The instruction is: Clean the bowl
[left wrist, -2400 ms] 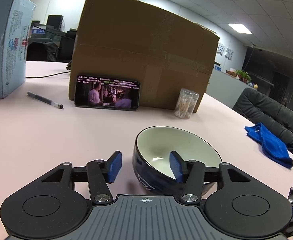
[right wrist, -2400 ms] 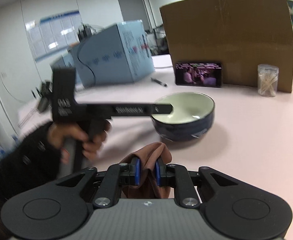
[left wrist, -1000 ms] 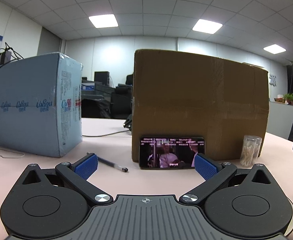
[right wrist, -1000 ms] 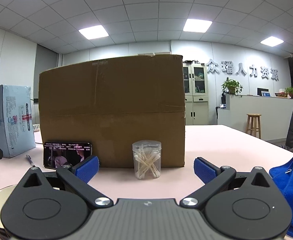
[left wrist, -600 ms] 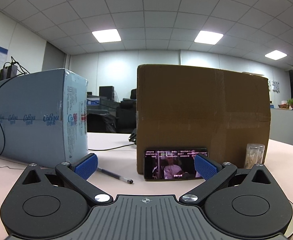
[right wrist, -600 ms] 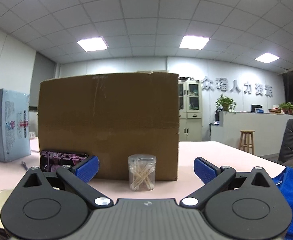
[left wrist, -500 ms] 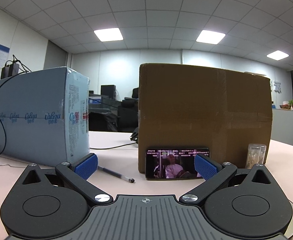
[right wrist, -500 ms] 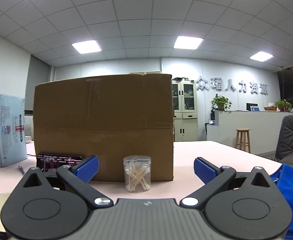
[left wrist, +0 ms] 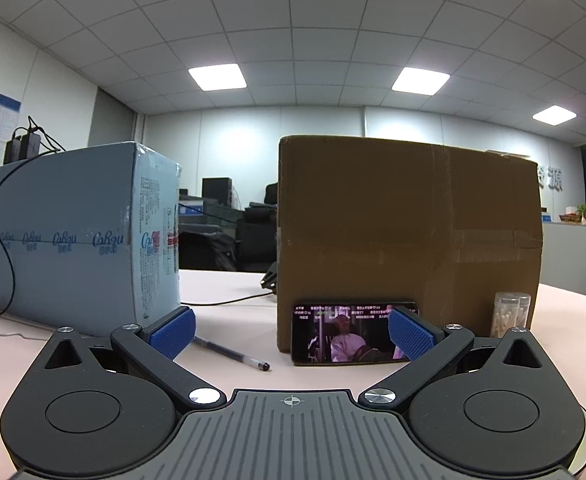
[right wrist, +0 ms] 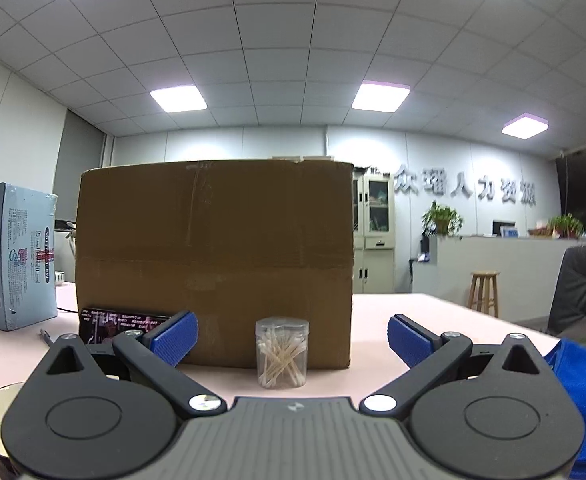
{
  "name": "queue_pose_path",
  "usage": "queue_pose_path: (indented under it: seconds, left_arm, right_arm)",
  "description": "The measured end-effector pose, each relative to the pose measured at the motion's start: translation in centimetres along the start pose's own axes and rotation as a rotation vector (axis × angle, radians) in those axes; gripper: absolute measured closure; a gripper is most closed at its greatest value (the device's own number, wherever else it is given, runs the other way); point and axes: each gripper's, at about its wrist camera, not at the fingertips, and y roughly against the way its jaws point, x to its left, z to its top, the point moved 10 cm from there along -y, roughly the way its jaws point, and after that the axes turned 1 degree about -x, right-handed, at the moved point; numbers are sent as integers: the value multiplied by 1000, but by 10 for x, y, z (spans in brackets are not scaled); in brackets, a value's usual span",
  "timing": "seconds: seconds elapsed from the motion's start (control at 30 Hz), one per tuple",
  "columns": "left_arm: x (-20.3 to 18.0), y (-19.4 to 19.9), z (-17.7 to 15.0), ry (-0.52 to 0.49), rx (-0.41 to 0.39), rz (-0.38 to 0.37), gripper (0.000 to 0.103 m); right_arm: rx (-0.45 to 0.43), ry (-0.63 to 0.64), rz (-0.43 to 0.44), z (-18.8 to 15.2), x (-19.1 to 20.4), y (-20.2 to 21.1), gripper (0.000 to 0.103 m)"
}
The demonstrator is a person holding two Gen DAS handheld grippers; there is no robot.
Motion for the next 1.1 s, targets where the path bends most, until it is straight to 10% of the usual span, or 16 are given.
queue_pose_path:
  seconds: [1.1]
  left_arm:
    - [-5,0,-1,-21,11,-21,0]
  right_arm:
    - [-36,79,-4,4,12,0,0]
